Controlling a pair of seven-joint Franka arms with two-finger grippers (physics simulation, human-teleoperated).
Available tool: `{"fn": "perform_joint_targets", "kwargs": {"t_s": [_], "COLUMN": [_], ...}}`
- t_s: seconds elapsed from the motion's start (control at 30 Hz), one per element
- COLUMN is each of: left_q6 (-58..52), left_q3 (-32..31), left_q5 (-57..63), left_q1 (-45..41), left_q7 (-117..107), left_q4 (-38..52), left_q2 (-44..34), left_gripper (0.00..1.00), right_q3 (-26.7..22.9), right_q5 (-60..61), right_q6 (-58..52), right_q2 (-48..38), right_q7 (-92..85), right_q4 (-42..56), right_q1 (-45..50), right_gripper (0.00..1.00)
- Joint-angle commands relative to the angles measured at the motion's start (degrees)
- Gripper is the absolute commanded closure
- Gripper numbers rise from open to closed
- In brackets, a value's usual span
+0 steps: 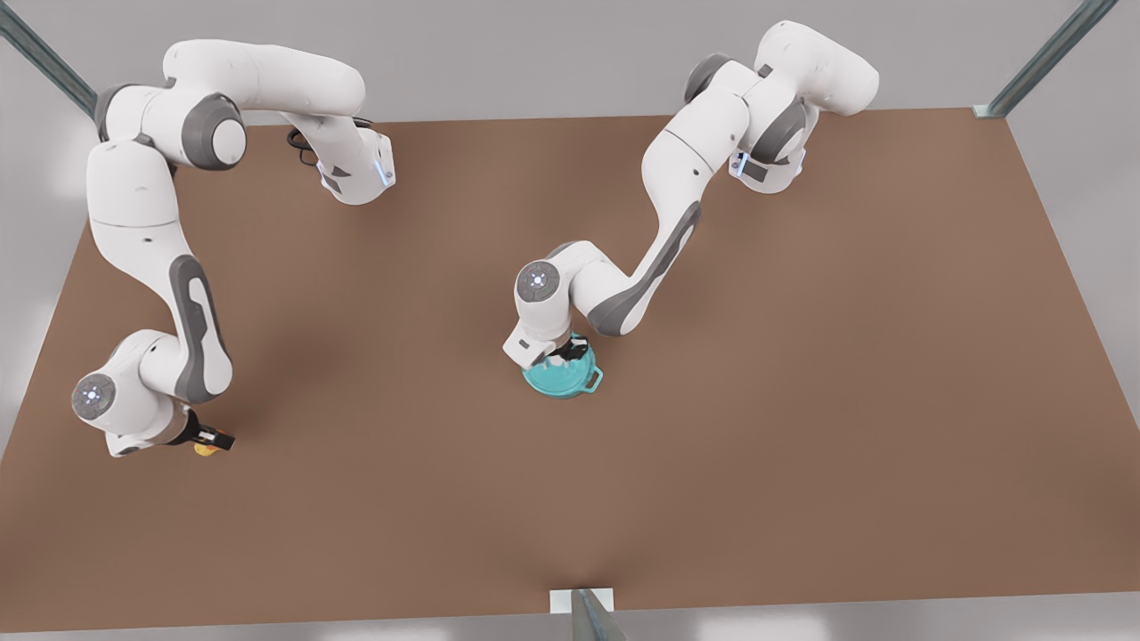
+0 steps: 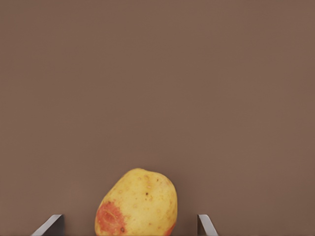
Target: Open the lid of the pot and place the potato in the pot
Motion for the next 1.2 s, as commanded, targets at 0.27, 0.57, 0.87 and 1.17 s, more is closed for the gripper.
{"fn": "perform_joint_targets", "kwargs": {"t_s": [0.27, 0.57, 0.87, 1.17], "left_q6": [-6.4, 0.2, -9.2, -18.9], "left_q3": [8.8, 8.3, 9.7, 9.9], "left_q5": [-0.1, -1.7, -19.4, -13.2], "left_q1": [12.0, 18.8, 35.3, 35.2], "left_q7": [22.2, 32.0, 55.2, 52.4], "left_q4": [1.2, 1.2, -38.7, -30.0], "left_q2": [-1.7, 2.6, -48.3, -49.0], "left_gripper": [0.68, 0.0, 0.0, 0.0], "right_q3": [0.0, -0.1, 0.0, 0.3], "right_q5": [0.3, 0.3, 0.3, 0.3], "right_q6": [2.6, 2.5, 1.6, -2.7], "right_q2": [0.6, 0.6, -0.6, -4.2], "right_q7": [0.6, 2.0, 3.1, 3.2], "right_q4": [0.4, 0.4, 0.1, 0.0], "right_q1": [-0.1, -0.1, 0.1, 0.9], "right_gripper": [0.05, 0.33, 0.42, 0.43]}}
